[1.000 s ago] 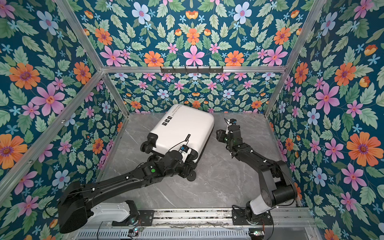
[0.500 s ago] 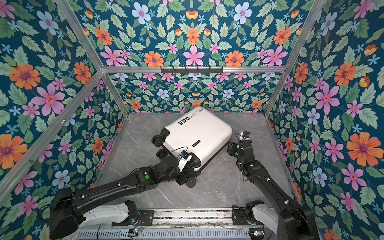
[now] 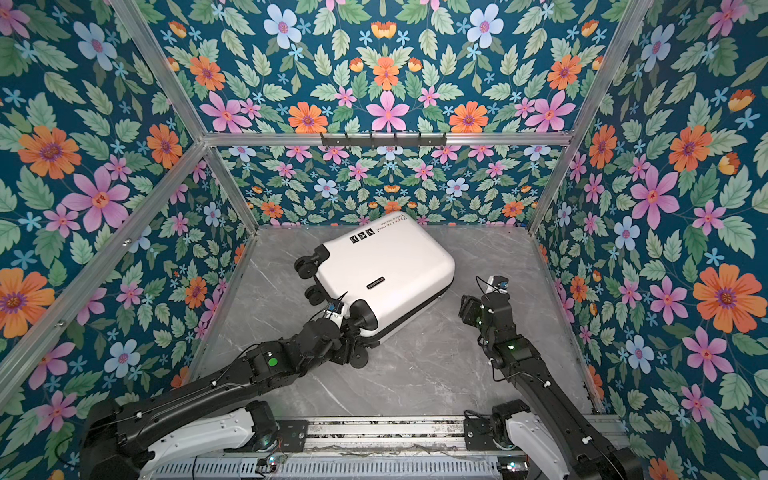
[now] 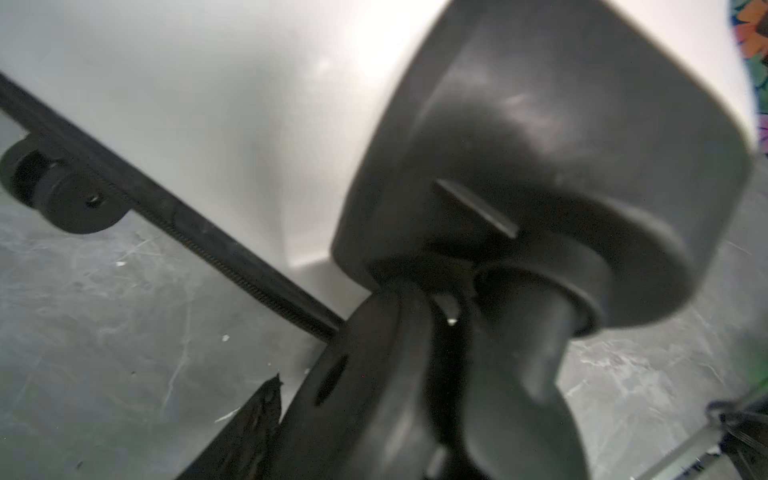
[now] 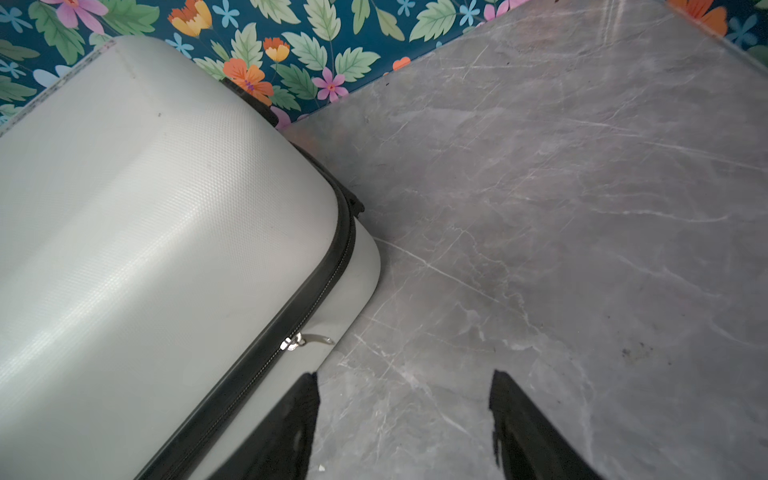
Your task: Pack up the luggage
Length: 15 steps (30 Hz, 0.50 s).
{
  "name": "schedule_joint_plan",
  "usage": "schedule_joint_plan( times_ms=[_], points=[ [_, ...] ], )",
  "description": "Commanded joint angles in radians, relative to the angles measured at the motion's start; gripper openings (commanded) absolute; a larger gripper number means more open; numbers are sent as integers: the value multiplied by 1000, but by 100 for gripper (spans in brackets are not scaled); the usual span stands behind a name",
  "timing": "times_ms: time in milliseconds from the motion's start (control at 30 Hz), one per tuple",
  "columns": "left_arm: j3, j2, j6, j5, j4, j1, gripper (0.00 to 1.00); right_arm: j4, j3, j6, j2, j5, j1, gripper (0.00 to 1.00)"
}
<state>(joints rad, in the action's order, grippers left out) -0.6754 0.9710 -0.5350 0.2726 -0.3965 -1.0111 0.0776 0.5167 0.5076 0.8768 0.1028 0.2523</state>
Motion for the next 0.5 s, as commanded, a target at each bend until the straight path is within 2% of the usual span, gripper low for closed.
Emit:
schedule_joint_plan(
  times_ms=[0, 67, 167, 333, 467],
  points=[
    [2, -14, -48, 110, -45, 14, 73, 20, 10, 28, 10, -53, 1, 66],
    [1, -28, -55, 128, -53, 32, 77, 27, 16, 34, 17, -69, 1, 66],
    [-6, -46, -49, 121, -45, 77, 78, 31, 23, 38, 23, -89, 1, 65],
    [-27, -34, -14, 19, 32, 168, 79, 38, 32, 43, 37, -109, 1, 65],
    [-64, 19, 13, -34, 77, 196, 79, 45, 29, 42, 45, -117, 1, 65]
  ],
)
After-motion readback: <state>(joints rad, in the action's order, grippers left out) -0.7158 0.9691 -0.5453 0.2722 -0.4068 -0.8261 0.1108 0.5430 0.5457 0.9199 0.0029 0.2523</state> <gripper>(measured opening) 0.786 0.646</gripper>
